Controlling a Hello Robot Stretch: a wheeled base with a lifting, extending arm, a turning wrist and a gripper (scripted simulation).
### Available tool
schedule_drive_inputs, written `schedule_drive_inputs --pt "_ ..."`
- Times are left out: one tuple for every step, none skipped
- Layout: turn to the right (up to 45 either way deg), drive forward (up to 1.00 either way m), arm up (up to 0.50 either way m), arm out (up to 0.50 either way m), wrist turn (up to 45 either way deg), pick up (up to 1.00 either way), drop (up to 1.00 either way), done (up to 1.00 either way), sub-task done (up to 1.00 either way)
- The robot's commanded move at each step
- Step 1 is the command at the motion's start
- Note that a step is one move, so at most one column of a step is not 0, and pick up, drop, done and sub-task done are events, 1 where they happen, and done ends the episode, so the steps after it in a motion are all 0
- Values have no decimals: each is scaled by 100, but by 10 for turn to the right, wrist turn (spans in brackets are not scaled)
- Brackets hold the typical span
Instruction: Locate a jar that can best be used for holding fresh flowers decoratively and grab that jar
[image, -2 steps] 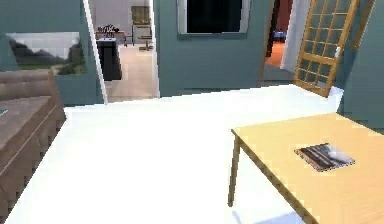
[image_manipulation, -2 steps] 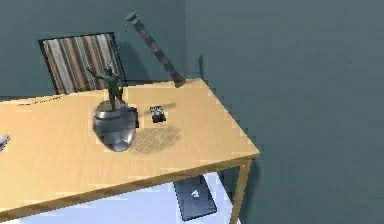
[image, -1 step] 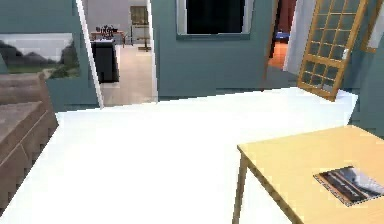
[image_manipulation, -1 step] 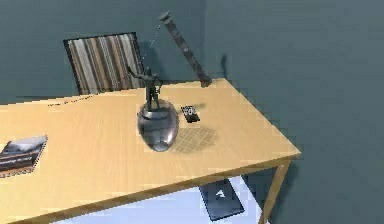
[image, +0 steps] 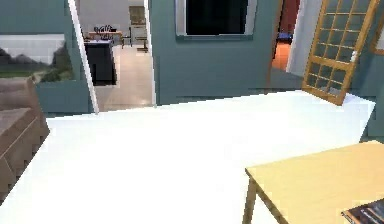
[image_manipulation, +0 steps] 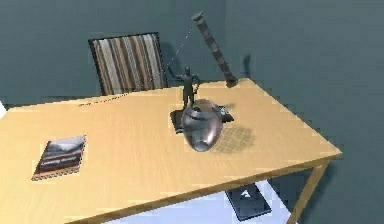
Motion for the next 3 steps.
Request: schedule_drive_inputs --pt "-450 0 0 0 0 0 0 0 0" --pt "-450 0 0 0 0 0 0 0 0" --pt "-150 0 0 0 0 0 0 0 0"
